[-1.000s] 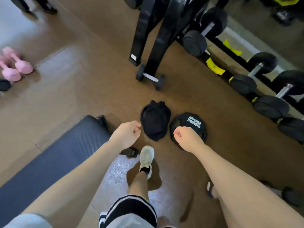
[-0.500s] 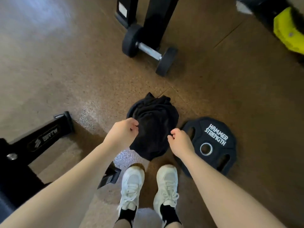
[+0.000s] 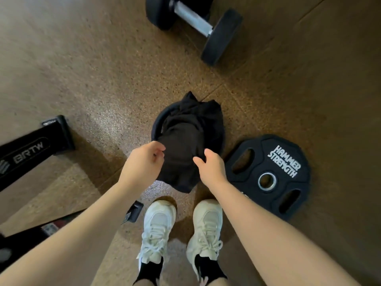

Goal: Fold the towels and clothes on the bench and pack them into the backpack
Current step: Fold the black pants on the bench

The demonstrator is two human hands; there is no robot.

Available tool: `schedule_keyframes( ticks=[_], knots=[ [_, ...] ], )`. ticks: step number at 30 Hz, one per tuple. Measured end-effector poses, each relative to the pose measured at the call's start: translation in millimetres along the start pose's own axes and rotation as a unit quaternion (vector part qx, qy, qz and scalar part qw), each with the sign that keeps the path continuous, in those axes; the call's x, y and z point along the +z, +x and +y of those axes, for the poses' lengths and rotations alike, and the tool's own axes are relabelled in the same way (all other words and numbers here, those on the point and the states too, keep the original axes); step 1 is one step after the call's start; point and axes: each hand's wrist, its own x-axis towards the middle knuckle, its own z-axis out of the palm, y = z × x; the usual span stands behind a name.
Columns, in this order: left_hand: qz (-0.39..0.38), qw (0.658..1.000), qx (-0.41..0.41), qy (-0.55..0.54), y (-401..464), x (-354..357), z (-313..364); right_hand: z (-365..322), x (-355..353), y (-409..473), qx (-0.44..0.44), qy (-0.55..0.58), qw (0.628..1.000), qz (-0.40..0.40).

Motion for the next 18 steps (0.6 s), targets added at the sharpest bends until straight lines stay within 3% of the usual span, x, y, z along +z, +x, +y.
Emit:
schedule_keyframes(
  ticks=[6, 9, 12, 18],
  knots=[
    [-0.013, 0.997, 0.004, -0.07, -68, -86, 72, -68, -90, -132, -0.241, -0.065, 0.968, -0.002],
    [-0.035, 0.99, 0.105, -0.091, -109, -138, 106, -108, -138, -197, -0.37, -0.129, 0.92, -0.009],
    [-0.048, 0.98, 0.179, -0.079, -154, -192, 126, -141, -187, -261, -0.44, -0.169, 0.882, 0.004],
    [0.052, 0.968, 0.232, -0.076, -270, -271, 161, -196, -257, -378, -0.555, -0.212, 0.804, -0.016]
  ],
)
